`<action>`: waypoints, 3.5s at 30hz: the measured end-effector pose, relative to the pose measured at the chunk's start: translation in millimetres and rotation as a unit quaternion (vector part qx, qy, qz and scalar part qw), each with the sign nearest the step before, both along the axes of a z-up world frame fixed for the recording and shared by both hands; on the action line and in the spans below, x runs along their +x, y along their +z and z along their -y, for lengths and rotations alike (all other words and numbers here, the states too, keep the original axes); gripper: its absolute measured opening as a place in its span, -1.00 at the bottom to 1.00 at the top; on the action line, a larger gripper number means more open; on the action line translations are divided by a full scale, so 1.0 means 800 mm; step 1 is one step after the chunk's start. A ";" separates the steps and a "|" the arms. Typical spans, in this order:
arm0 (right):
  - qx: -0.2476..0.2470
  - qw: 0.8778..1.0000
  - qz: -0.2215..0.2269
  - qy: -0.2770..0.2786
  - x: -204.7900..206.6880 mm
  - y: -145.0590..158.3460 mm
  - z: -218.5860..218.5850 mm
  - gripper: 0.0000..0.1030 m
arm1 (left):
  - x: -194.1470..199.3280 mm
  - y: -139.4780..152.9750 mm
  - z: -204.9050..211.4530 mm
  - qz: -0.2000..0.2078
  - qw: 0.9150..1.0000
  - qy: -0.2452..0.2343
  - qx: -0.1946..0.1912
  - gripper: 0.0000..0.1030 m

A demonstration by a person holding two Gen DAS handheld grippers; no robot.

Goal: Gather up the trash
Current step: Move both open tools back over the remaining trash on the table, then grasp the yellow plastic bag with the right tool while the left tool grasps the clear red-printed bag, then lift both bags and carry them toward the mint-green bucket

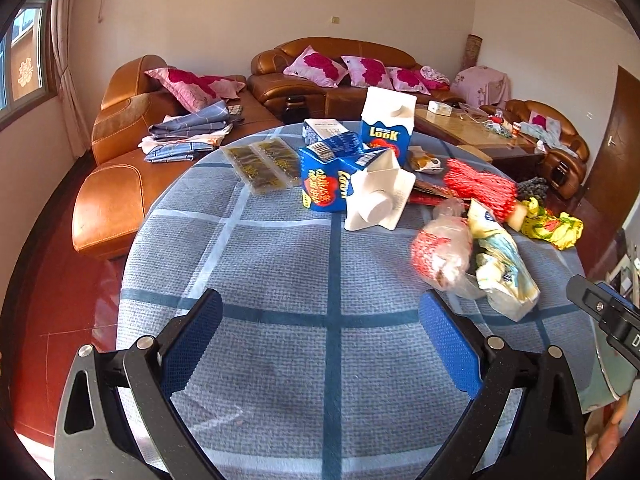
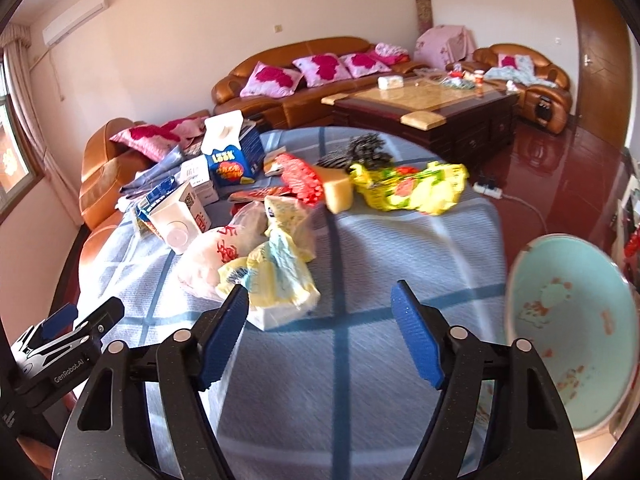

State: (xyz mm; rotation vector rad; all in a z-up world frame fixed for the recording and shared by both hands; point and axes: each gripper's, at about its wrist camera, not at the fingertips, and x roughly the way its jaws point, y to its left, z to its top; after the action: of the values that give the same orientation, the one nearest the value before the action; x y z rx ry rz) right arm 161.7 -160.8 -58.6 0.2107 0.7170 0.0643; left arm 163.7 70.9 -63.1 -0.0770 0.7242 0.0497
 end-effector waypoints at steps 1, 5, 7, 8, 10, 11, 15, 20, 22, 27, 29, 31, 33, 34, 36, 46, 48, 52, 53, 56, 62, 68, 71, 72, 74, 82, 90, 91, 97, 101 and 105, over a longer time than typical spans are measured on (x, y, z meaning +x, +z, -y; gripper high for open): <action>0.003 1.000 -0.004 0.001 0.007 -0.003 -0.002 0.42 | 0.004 -0.002 -0.003 -0.001 1.000 0.002 0.001 0.86; 0.004 1.000 -0.023 0.010 0.042 -0.014 -0.014 0.39 | 0.015 -0.008 -0.012 -0.007 1.000 0.007 -0.002 0.86; 0.008 0.999 -0.031 0.015 0.058 -0.020 -0.020 0.36 | 0.020 -0.011 -0.014 -0.009 1.000 0.005 -0.002 0.86; 0.010 0.999 -0.033 0.017 0.063 -0.022 -0.022 0.36 | 0.022 -0.012 -0.015 -0.009 1.000 0.004 -0.003 0.86; 0.011 0.999 -0.039 0.021 0.079 -0.026 -0.030 0.35 | 0.025 -0.014 -0.014 -0.009 1.000 -0.002 -0.005 0.86; 0.014 0.999 -0.045 0.024 0.087 -0.030 -0.033 0.35 | 0.026 -0.014 -0.014 -0.009 1.000 -0.005 -0.006 0.86; 0.024 0.997 -0.069 0.040 0.103 -0.043 -0.039 -0.05 | 0.030 -0.011 -0.012 -0.005 1.000 -0.018 -0.018 0.86; 0.025 0.996 -0.069 0.053 0.101 -0.047 -0.041 -0.24 | 0.035 -0.007 -0.004 -0.001 1.000 -0.026 -0.016 0.85; 0.030 0.996 -0.069 0.057 0.095 -0.044 -0.038 -0.34 | 0.038 -0.004 0.001 0.002 0.999 -0.032 -0.017 0.85; 0.034 0.997 -0.038 0.061 0.064 -0.021 -0.025 -0.36 | 0.042 0.003 0.022 0.010 0.998 -0.051 -0.018 0.85; 0.034 0.997 -0.028 0.058 0.051 -0.014 -0.019 -0.36 | 0.046 0.005 0.033 0.013 0.998 -0.057 -0.015 0.85; 0.031 0.998 -0.022 0.052 0.038 -0.010 -0.010 -0.36 | 0.054 0.003 0.045 0.009 0.998 -0.063 -0.012 0.85; 0.030 0.998 -0.021 0.043 0.027 -0.011 -0.001 -0.36 | 0.064 0.000 0.059 0.002 0.997 -0.074 -0.017 0.85; 0.030 0.999 -0.021 0.037 0.023 -0.013 0.004 -0.36 | 0.069 -0.002 0.065 0.001 0.997 -0.076 -0.017 0.84; 0.035 0.999 -0.024 0.028 0.018 -0.016 0.014 -0.36 | 0.078 -0.006 0.080 -0.004 0.997 -0.081 -0.010 0.82; 0.057 0.998 -0.034 0.007 -0.007 -0.026 0.037 -0.36 | 0.102 -0.032 0.107 -0.054 0.993 -0.102 -0.021 -0.02; 0.060 0.998 -0.033 0.006 -0.011 -0.026 0.038 -0.36 | 0.101 -0.032 0.106 -0.054 0.993 -0.103 -0.025 -0.10; 0.064 0.998 -0.027 0.001 -0.019 -0.023 0.040 -0.36 | 0.087 -0.024 0.102 -0.039 0.994 -0.101 -0.022 -0.21; 0.064 0.998 -0.025 0.001 -0.022 -0.022 0.041 -0.36 | 0.083 -0.023 0.102 -0.037 0.994 -0.101 -0.020 -0.21; 0.063 0.998 -0.017 -0.001 -0.029 -0.015 0.042 -0.36 | 0.066 -0.019 0.096 -0.034 0.994 -0.100 -0.030 -0.22; 0.065 0.998 -0.001 -0.005 -0.051 -0.004 0.047 -0.36 | 0.025 -0.005 0.087 -0.019 0.995 -0.096 -0.034 -0.22; 0.065 0.998 0.009 -0.002 -0.074 0.004 0.050 -0.36 | -0.010 0.014 0.091 -0.001 0.995 -0.094 -0.023 -0.22; 0.060 0.998 0.019 -0.001 -0.085 0.013 0.054 -0.36 | -0.026 0.024 0.096 0.007 0.995 -0.095 -0.017 -0.22; 0.057 0.998 0.022 0.000 -0.088 0.015 0.054 -0.36 | -0.032 0.028 0.099 0.011 0.995 -0.096 -0.013 -0.22; 0.050 0.998 0.028 0.001 -0.093 0.020 0.054 -0.36 | -0.040 0.034 0.104 0.017 0.995 -0.097 -0.010 -0.22; 0.008 0.998 0.051 0.028 -0.110 0.047 0.061 -0.36 | -0.070 0.061 0.128 0.041 0.993 -0.107 0.006 -0.21; -0.012 0.998 0.064 0.003 -0.130 0.060 0.102 -0.35 | -0.090 0.074 0.156 0.051 0.991 -0.123 0.014 -0.21; -0.014 0.998 0.064 -0.002 -0.132 0.060 0.107 -0.35 | -0.091 0.075 0.161 0.052 0.991 -0.126 0.015 -0.20; -0.020 0.997 0.068 -0.026 -0.149 0.063 0.134 -0.35 | -0.103 0.076 0.193 0.053 0.987 -0.151 0.021 -0.20; -0.017 0.997 0.068 -0.044 -0.159 0.062 0.152 -0.35 | -0.106 0.076 0.212 0.053 0.985 -0.163 0.024 -0.20; -0.006 0.996 0.069 -0.062 -0.166 0.057 0.171 -0.35 | -0.110 0.077 0.234 0.052 0.982 -0.181 0.027 -0.20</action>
State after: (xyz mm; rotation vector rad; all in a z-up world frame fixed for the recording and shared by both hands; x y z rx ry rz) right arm 29.0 -297.3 -13.0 0.2360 0.5662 -0.0434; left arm 75.9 -115.9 -1.6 0.1038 0.6228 -0.2814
